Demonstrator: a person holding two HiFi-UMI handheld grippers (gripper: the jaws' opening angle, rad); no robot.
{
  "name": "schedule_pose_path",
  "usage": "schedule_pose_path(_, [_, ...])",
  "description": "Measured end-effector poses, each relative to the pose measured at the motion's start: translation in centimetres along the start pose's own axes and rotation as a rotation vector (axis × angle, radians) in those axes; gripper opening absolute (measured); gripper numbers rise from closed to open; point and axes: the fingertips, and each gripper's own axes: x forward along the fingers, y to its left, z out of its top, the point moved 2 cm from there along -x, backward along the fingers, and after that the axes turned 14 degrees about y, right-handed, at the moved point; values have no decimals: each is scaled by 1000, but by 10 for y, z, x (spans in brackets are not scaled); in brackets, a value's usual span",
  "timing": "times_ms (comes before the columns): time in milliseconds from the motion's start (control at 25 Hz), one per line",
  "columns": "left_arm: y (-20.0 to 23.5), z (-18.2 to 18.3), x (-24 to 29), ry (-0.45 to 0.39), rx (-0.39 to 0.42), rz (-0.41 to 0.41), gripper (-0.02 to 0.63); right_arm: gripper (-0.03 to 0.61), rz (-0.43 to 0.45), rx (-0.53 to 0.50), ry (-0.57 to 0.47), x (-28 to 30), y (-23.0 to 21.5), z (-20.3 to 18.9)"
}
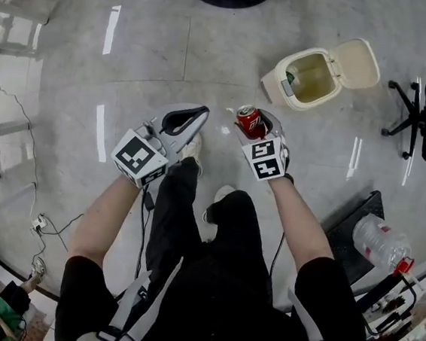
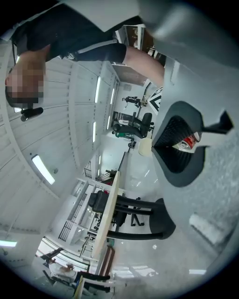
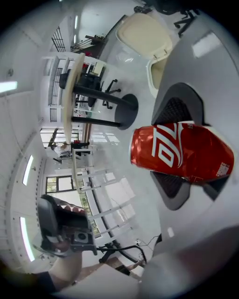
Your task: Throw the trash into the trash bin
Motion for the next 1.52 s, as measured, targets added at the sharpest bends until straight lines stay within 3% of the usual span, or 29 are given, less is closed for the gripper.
schedule_pose_path(200, [-68, 72, -45, -11, -16, 21, 3, 308, -10, 49, -105, -147, 13, 30])
schedule_pose_path(320, [-97, 113, -60, -81, -53, 36, 3, 308, -60, 82, -189, -220, 5, 37])
schedule_pose_path(640, [-171, 197, -88, -214, -43, -18, 3, 310, -199, 271, -437, -373, -14, 20])
schedule_pose_path(800, [-188, 235, -80, -250, 49, -84, 3, 310, -281, 306, -513, -417, -24, 17])
schedule_pose_path(1000, [-203, 257, -61, -243, 105, -151, 3, 310, -377, 355, -570, -456, -37, -1])
schedule_pose_path(1320, [-179, 269, -36, -223, 115, -198, 3, 310, -462, 432, -593, -472, -66, 2])
schedule_pose_path(1520, [-154, 294, -18, -226, 143, -241, 2, 310, -503, 448, -606, -472, -82, 28])
